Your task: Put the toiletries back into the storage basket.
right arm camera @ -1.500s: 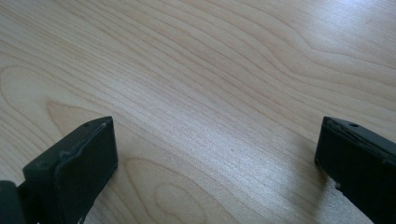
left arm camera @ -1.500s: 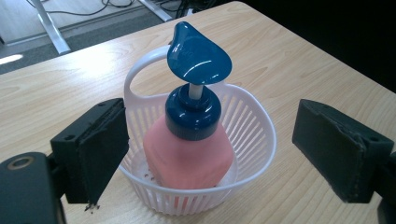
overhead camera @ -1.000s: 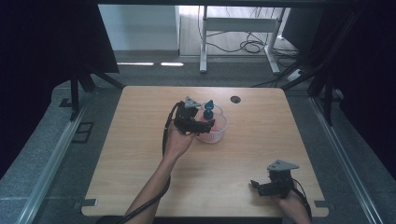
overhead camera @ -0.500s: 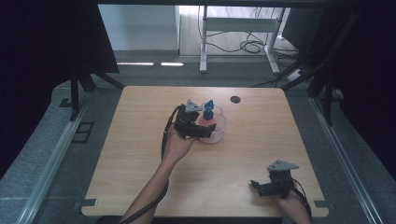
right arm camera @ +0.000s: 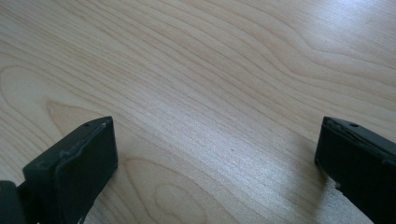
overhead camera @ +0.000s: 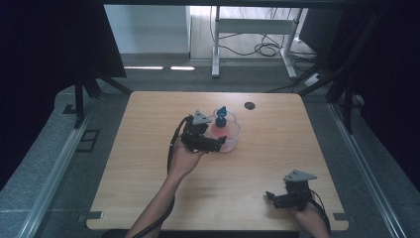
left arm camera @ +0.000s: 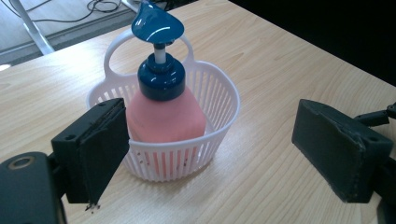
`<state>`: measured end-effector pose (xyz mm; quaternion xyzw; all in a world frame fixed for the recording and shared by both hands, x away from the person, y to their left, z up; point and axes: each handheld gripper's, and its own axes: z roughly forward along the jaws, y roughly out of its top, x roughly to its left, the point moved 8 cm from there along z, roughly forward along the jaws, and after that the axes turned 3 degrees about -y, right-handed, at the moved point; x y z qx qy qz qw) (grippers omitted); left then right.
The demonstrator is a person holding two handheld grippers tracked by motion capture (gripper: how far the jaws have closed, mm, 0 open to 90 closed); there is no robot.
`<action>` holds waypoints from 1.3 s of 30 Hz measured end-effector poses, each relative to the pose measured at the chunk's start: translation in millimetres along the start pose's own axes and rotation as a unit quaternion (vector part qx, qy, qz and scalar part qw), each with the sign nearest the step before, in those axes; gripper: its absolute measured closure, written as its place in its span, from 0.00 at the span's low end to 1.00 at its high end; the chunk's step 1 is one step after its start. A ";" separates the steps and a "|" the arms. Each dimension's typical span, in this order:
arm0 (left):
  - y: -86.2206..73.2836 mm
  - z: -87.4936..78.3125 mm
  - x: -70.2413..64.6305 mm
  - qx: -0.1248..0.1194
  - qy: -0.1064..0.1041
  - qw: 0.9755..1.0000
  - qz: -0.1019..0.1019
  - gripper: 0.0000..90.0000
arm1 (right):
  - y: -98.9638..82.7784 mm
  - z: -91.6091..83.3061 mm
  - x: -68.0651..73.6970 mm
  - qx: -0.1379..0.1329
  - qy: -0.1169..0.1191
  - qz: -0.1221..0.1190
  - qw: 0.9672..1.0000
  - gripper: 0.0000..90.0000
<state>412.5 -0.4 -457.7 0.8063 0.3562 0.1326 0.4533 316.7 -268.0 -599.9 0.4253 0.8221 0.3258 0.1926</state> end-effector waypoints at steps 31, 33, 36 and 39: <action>-33.0 -29.9 4.4 -0.003 0.001 1.000 -0.012 0.12 | 0.0 0.0 0.3 0.000 -0.001 0.001 1.000 0.00; -36.1 -31.7 5.8 -0.004 0.002 1.000 -0.014 0.12 | 0.1 0.2 0.4 0.000 0.000 0.002 1.000 0.00; -40.1 -34.4 7.2 -0.008 -0.002 1.000 -0.019 0.12 | 0.1 0.2 0.4 0.000 -0.001 0.001 1.000 0.00; -44.7 -37.1 9.2 -0.009 -0.002 1.000 -0.020 0.12 | 0.1 0.1 0.4 0.000 -0.001 0.001 1.000 0.00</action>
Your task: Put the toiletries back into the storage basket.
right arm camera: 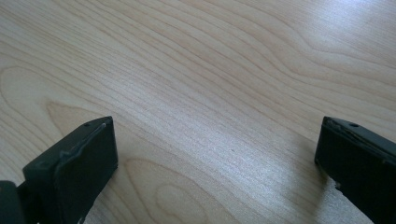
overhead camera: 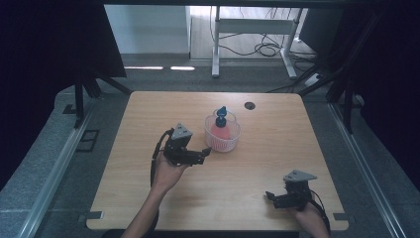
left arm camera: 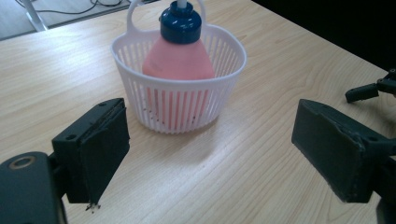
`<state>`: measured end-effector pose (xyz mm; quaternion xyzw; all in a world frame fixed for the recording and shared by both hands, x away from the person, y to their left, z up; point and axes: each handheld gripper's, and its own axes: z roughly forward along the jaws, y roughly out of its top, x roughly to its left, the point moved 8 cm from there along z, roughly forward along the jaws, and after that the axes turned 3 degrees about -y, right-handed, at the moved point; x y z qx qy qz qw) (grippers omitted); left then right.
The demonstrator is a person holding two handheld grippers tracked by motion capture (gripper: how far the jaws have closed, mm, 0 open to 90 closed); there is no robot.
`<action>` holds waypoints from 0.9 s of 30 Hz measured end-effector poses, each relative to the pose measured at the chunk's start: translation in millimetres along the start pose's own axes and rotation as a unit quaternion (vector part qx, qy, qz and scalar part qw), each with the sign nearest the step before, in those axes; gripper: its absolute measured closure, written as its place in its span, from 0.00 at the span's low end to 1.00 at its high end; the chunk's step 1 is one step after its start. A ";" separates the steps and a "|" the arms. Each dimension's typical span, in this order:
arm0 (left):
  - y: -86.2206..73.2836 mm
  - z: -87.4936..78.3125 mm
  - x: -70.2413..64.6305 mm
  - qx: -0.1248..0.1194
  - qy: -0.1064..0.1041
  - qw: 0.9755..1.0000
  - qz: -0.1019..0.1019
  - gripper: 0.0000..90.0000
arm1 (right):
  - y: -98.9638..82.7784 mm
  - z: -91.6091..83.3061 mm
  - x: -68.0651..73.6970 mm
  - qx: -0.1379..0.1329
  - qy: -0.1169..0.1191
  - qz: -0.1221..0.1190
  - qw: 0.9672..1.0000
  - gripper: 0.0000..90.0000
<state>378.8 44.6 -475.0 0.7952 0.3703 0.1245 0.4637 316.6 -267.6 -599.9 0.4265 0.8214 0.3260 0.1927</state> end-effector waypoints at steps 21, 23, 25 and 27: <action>-34.8 -15.3 8.8 -0.007 -0.004 1.000 -0.018 0.12 | 0.1 0.1 0.2 0.000 -0.001 0.001 1.000 0.00; -39.0 -16.7 9.7 -0.007 -0.002 1.000 -0.018 0.12 | -0.1 -0.1 0.3 0.001 -0.001 0.002 1.000 0.00; -42.3 -17.8 10.5 -0.007 0.000 1.000 -0.018 0.12 | 0.1 0.0 0.5 0.000 -0.001 0.003 1.000 0.00; -46.1 -18.6 11.5 -0.006 0.003 1.000 -0.017 0.12 | 0.2 0.1 0.6 0.000 -0.001 0.003 1.000 0.00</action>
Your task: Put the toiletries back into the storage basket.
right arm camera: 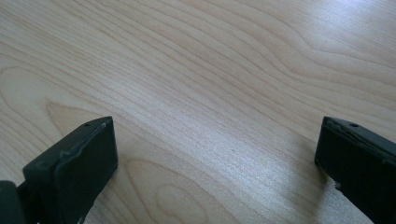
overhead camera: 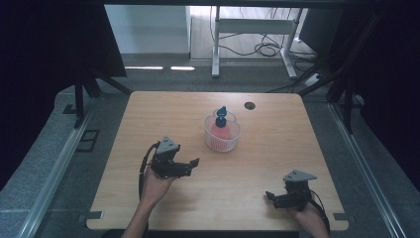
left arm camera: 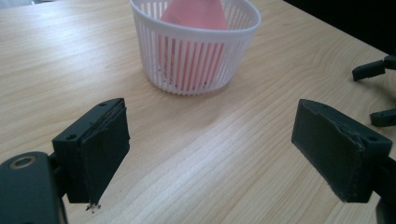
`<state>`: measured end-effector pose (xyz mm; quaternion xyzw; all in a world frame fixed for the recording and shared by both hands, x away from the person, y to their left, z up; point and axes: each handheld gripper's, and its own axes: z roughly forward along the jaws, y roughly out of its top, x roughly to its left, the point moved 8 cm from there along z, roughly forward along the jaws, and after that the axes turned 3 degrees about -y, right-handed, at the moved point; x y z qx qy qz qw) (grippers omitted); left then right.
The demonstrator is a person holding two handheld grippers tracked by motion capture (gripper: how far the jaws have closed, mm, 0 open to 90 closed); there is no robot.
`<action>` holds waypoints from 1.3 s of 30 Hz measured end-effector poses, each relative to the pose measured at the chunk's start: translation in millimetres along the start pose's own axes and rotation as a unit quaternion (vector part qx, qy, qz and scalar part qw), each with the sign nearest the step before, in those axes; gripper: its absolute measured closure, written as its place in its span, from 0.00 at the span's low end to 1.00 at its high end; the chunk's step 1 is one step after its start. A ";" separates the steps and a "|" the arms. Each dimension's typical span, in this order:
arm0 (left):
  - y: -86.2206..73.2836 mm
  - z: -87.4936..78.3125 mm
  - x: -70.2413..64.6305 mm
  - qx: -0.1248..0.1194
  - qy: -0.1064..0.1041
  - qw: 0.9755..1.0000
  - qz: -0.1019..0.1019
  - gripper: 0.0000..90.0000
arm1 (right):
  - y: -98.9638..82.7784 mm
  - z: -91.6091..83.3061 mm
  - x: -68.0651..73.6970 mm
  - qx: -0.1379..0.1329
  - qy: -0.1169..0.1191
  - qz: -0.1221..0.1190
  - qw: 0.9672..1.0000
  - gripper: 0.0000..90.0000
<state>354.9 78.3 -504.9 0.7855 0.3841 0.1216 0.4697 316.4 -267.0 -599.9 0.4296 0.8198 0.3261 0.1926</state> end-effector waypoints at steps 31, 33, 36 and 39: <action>-70.5 -0.4 3.9 0.039 0.024 0.999 -0.003 0.12 | 0.2 0.1 0.0 0.000 -0.001 -0.001 1.000 0.00; -74.4 0.2 3.5 0.043 0.023 0.999 -0.003 0.12 | 0.2 0.1 0.0 0.000 -0.001 -0.001 1.000 0.00; -82.0 3.1 2.5 0.055 0.024 0.998 -0.003 0.12 | 0.2 0.1 0.0 0.000 -0.001 -0.001 1.000 0.00; -89.0 7.6 1.7 0.071 0.029 0.997 -0.002 0.12 | 0.2 0.1 0.0 0.000 -0.001 -0.001 1.000 0.00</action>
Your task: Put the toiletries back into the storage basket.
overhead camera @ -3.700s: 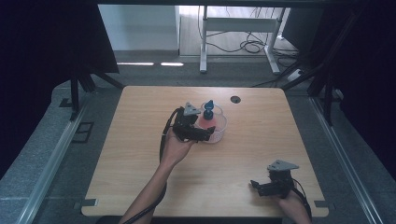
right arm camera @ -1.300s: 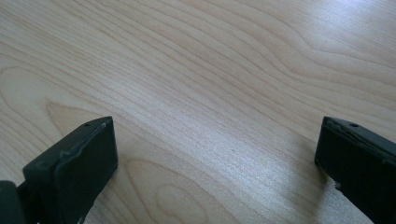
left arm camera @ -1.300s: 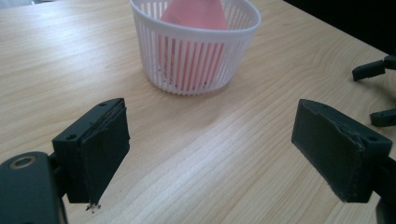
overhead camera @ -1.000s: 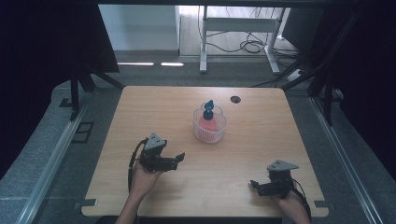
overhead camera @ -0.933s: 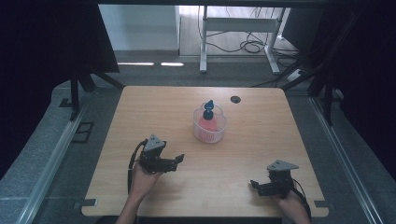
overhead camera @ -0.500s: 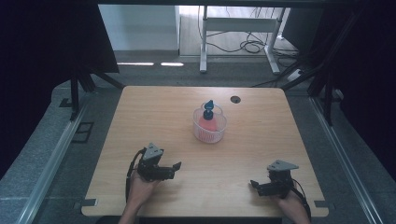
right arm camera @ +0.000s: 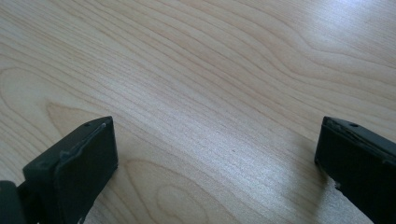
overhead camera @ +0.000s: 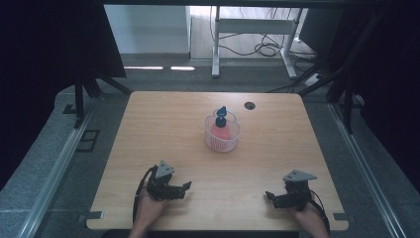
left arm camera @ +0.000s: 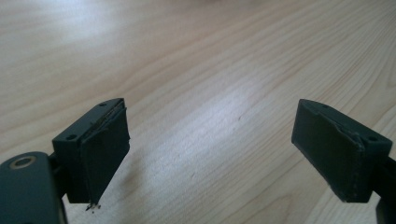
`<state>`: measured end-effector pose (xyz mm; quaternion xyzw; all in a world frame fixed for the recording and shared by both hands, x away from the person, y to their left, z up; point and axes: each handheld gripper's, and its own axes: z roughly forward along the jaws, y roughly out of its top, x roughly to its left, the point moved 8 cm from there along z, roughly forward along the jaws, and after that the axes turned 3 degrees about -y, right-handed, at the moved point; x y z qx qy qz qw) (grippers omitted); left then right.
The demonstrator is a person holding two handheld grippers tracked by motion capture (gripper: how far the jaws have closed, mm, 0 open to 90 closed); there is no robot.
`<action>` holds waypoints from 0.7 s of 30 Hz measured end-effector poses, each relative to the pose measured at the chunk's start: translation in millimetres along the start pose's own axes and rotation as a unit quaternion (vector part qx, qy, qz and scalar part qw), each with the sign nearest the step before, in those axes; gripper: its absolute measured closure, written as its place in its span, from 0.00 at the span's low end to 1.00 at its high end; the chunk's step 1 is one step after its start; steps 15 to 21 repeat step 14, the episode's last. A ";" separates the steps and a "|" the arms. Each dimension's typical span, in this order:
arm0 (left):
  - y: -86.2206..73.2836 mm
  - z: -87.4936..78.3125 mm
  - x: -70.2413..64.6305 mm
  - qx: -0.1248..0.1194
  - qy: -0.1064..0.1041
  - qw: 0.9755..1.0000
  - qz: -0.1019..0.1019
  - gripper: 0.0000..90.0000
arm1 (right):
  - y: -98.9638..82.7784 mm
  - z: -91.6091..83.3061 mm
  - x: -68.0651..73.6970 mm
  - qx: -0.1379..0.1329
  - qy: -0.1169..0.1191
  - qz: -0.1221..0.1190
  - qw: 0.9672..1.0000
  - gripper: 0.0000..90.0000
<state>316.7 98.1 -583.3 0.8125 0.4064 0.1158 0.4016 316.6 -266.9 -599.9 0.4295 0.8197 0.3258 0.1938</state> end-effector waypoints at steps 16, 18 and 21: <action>-13.4 13.8 -1.9 0.045 0.026 0.998 0.022 0.12 | -0.1 0.0 0.2 0.000 0.000 0.001 1.000 0.00; -13.4 13.8 -1.9 0.045 0.026 0.998 0.022 0.12 | -0.1 0.0 0.2 0.000 0.000 0.001 1.000 0.00; -13.4 13.8 -1.9 0.045 0.026 0.998 0.022 0.12 | -0.1 0.0 0.2 0.000 0.000 0.001 1.000 0.00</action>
